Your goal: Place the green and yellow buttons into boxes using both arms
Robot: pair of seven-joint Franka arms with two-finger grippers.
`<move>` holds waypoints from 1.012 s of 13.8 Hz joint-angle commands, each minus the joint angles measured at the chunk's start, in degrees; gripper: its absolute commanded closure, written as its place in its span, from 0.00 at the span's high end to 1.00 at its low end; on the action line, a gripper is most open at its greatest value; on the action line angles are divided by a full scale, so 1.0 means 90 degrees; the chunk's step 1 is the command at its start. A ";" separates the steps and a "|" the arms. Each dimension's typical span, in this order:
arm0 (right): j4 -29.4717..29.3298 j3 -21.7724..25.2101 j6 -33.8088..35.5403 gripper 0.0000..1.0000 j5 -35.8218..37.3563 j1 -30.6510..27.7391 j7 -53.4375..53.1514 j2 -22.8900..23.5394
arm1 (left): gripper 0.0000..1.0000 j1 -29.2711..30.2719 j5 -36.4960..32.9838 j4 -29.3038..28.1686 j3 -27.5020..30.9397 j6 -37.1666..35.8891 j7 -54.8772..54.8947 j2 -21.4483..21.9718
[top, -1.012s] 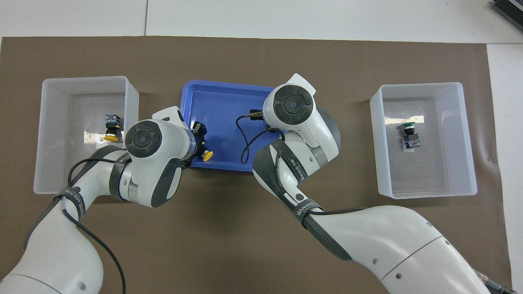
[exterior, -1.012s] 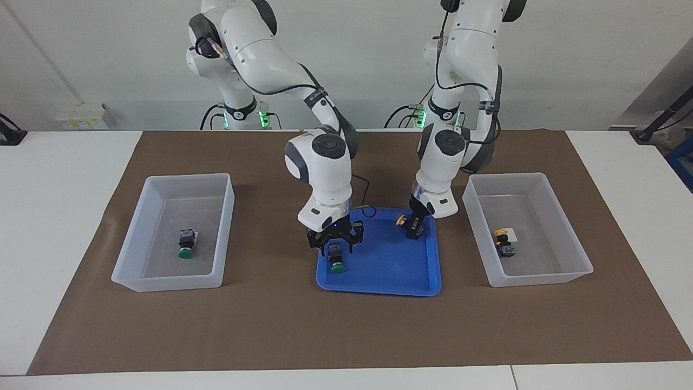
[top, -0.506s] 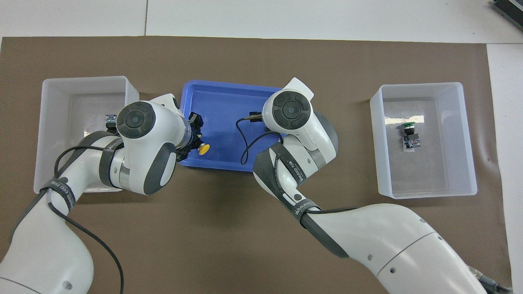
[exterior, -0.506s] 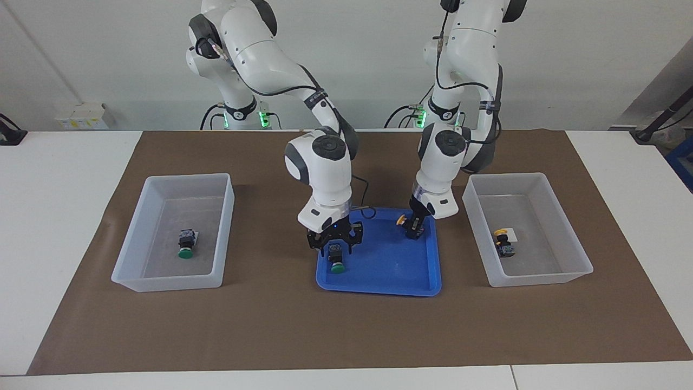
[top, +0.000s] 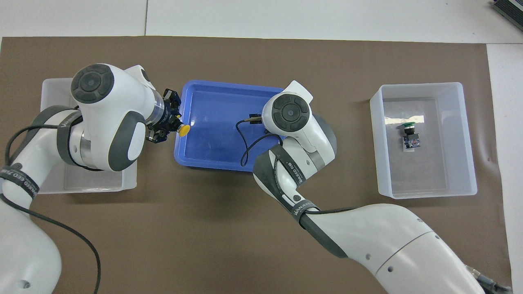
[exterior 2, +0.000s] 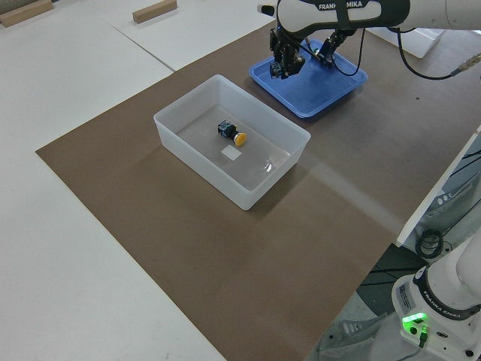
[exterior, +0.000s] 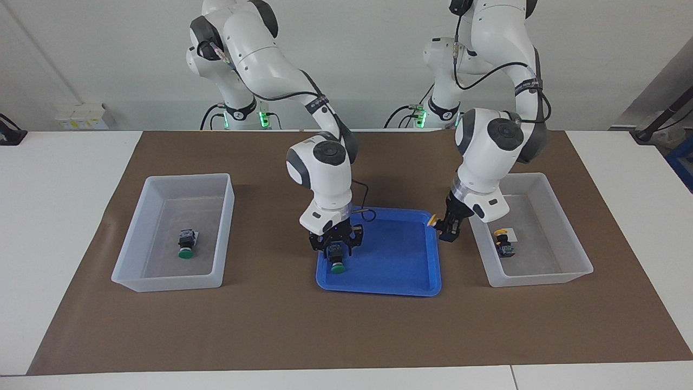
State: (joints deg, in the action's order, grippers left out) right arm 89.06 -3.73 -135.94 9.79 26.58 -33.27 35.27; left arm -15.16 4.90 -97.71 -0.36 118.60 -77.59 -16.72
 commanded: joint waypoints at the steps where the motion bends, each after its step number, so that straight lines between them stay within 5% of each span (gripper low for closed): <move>1: 0.0192 0.0004 -0.0178 0.61 0.0142 0.0006 -0.0239 -0.0032 | 0.00 0.0268 0.0071 0.0465 -0.0028 -0.0656 0.0581 -0.0037; 4: 0.0173 0.0014 -0.0159 0.00 0.0152 0.0006 -0.0239 -0.0042 | 0.00 0.0464 0.0071 0.0612 -0.0038 -0.0980 0.1217 -0.0037; 8: 0.0143 0.0014 -0.0052 0.00 0.0142 -0.0081 -0.0229 -0.0402 | 0.00 0.0610 0.0061 0.0700 0.0011 -0.1243 0.2144 -0.0027; 14: 0.0892 0.0014 0.0378 0.00 0.0103 -0.0900 -0.0122 -0.1807 | 0.00 0.1117 0.0051 0.1062 0.0011 -0.1858 0.3755 -0.0037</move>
State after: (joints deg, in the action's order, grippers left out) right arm 90.40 -2.93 -132.07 9.81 21.07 -33.38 24.55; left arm -6.79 4.90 -90.32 -0.05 105.16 -48.59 -16.71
